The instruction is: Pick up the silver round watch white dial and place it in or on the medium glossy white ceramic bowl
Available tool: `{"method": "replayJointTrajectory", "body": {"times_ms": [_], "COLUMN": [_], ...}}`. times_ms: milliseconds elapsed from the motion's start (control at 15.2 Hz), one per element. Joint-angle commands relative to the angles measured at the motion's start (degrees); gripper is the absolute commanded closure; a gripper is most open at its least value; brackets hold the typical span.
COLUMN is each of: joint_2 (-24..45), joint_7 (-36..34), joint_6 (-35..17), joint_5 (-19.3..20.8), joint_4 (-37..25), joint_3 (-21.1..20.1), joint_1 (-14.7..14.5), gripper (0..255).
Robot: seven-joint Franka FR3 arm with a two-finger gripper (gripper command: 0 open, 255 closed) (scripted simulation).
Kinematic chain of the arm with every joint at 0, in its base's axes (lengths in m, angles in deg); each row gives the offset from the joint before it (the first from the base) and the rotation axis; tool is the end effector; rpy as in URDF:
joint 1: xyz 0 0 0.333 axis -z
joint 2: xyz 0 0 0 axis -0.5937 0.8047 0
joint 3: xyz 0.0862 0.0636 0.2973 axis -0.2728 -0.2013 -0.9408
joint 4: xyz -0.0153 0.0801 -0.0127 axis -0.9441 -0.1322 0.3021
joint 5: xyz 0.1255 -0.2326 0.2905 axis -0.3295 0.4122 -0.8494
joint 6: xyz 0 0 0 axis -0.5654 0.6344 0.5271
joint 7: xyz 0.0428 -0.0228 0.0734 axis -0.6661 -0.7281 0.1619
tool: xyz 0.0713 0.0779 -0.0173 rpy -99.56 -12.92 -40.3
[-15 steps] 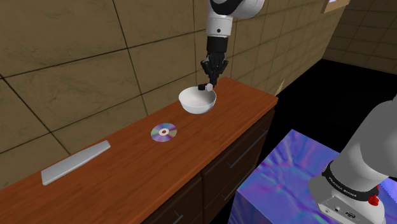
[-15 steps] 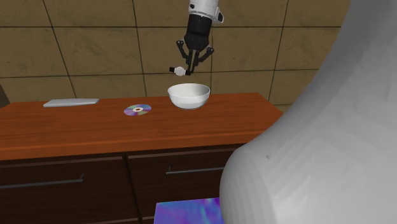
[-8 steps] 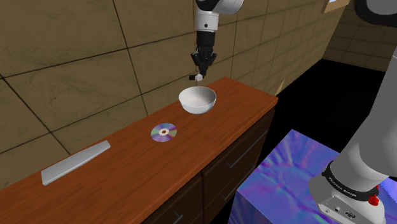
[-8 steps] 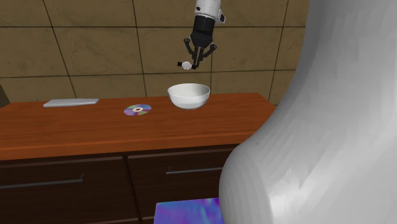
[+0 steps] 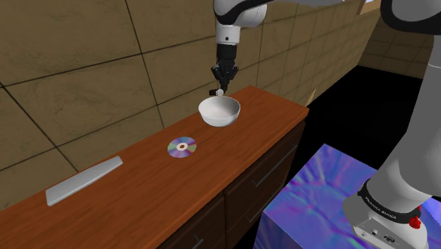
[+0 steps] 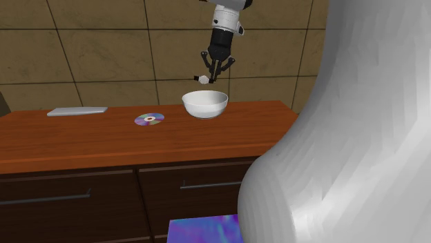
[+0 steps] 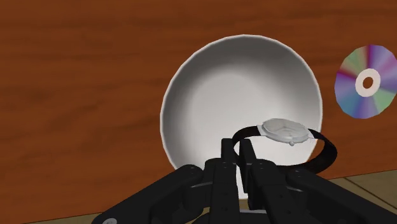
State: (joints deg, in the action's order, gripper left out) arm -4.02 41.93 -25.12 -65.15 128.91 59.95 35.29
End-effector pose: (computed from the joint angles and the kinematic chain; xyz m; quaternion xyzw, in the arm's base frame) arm 0.6302 0.0618 0.4585 -0.9921 0.0172 0.0577 0.1104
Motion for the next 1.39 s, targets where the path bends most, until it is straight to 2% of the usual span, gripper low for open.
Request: {"method": "replayJointTrajectory", "body": {"times_ms": [0, 462, 924, 990, 1320], "joint_2": [0.26, 1.52, 1.52, 1.52, 1.52], "joint_7": [0.38, 1.37, 1.37, 1.37, 1.37], "joint_6": [-1.42, -6.26, -6.25, -6.25, -6.25], "joint_5": [-0.05, -0.31, -0.31, -0.31, -0.31], "joint_4": [1.18, 4.86, 4.85, 4.85, 4.85], "joint_3": [0.03, -0.02, -0.02, -0.02, -0.02], "joint_1": [0.03, -0.07, -0.07, -0.07, -0.07], "gripper": [255, 255, 255, 0, 0]}}
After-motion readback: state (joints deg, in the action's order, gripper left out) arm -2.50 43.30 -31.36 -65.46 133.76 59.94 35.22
